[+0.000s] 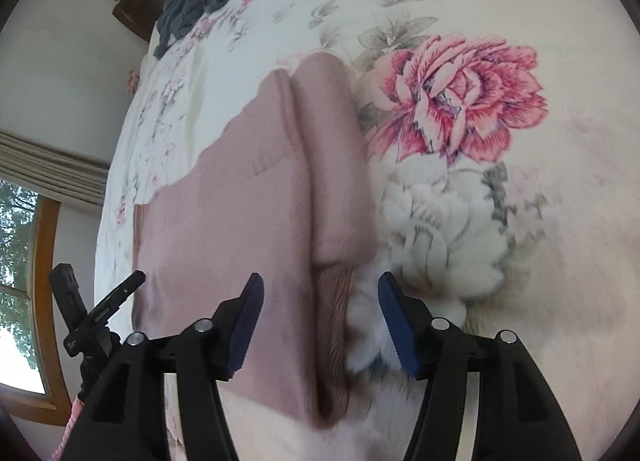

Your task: Fold small clothes

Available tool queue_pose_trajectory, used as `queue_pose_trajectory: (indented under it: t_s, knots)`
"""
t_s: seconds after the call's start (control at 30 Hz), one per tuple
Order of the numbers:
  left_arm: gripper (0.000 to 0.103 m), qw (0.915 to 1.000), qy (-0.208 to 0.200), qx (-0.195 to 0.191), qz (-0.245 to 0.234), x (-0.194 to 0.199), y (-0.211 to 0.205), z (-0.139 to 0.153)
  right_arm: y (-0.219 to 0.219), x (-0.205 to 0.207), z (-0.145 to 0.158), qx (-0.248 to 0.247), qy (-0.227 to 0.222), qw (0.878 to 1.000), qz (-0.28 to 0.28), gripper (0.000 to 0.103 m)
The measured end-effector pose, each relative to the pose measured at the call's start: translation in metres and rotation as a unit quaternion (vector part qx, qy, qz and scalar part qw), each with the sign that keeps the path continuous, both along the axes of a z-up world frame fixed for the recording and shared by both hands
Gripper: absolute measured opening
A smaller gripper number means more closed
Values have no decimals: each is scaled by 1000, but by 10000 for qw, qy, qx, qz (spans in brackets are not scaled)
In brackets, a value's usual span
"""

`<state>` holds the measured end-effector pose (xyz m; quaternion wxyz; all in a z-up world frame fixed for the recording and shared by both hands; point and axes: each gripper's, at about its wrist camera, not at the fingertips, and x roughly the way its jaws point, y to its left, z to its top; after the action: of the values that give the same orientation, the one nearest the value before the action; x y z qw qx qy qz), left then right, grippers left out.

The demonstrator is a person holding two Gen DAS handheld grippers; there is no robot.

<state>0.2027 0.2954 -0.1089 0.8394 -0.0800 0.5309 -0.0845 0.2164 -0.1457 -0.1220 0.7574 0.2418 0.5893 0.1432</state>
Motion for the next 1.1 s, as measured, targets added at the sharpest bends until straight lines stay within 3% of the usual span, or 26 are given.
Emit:
queue_pose_trajectory:
  t_s: [0.3,0.43,0.93,1.1]
  knots:
    - [58,9997,256,-28,46,17,-2,-26,6,19,-22,360,16,9993,34,51]
    - [58,9996,250,-95,39,16,0,-28,12,24,-28,465,53,9988,120,28]
    - [59,9996,238,-175,43,17,4,-33,13,18,-35,441,96,9989,-107,25]
    - [58,9990,258,-331,119,12,12,-16,25,20,-4,289,-116,9995,-46,23]
